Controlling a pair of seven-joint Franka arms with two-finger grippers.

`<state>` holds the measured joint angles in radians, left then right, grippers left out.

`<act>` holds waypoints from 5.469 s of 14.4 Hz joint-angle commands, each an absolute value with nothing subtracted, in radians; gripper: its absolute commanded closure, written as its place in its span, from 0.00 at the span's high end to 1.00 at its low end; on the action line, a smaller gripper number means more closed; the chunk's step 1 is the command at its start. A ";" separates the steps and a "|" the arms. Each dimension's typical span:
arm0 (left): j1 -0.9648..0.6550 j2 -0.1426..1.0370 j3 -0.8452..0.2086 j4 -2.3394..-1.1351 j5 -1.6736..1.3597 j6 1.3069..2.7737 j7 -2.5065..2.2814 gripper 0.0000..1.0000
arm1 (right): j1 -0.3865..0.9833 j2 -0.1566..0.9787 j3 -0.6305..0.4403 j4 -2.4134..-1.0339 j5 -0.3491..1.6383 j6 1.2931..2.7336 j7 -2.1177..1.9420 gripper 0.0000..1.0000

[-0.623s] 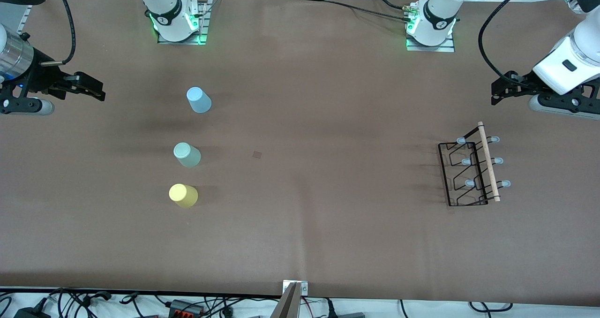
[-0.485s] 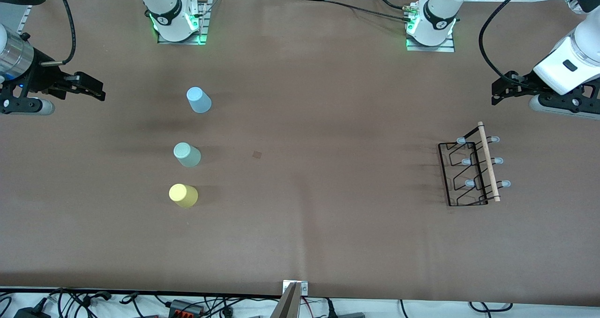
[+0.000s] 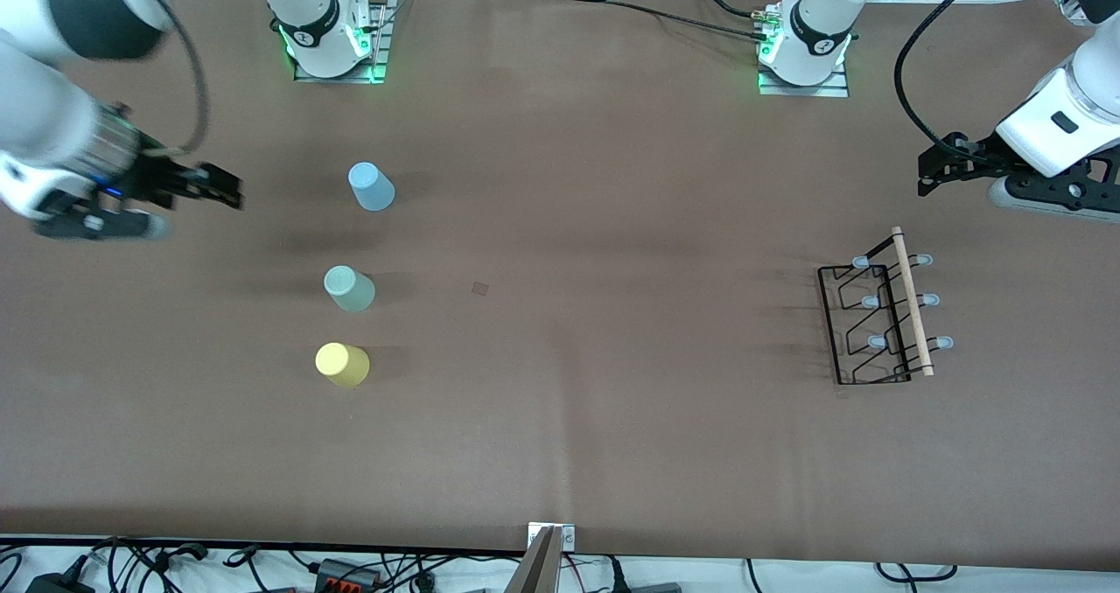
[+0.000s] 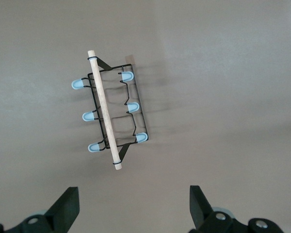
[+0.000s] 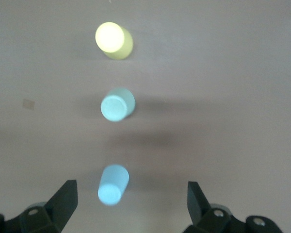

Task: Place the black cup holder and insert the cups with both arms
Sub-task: 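Reach the right gripper down to the pale teal cup, then grasp the teal cup with the right gripper while the left gripper grasps the rack, then carry the black rack with the left gripper to the table middle, then release the rack and withdraw the left gripper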

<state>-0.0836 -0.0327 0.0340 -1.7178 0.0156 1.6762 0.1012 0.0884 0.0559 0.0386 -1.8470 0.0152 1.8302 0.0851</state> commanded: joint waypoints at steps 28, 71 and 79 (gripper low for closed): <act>0.034 0.299 0.046 -1.679 0.023 1.788 0.114 1.00 | 0.143 0.356 0.067 -2.221 -0.017 2.645 0.126 0.63; -0.347 0.509 -0.428 -1.634 0.032 2.184 -0.778 0.05 | 0.141 0.041 0.089 -1.933 -0.048 1.898 0.123 0.00; -0.296 0.462 -0.419 -1.635 0.074 2.134 -0.765 1.00 | 0.141 0.041 0.089 -1.933 -0.045 1.881 0.130 0.00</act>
<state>-0.3281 0.5092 -0.4179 -1.6490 0.0414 2.1861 -0.7620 0.1466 0.0337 0.0826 -1.9545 -0.0500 1.9029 0.1210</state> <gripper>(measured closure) 0.537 0.339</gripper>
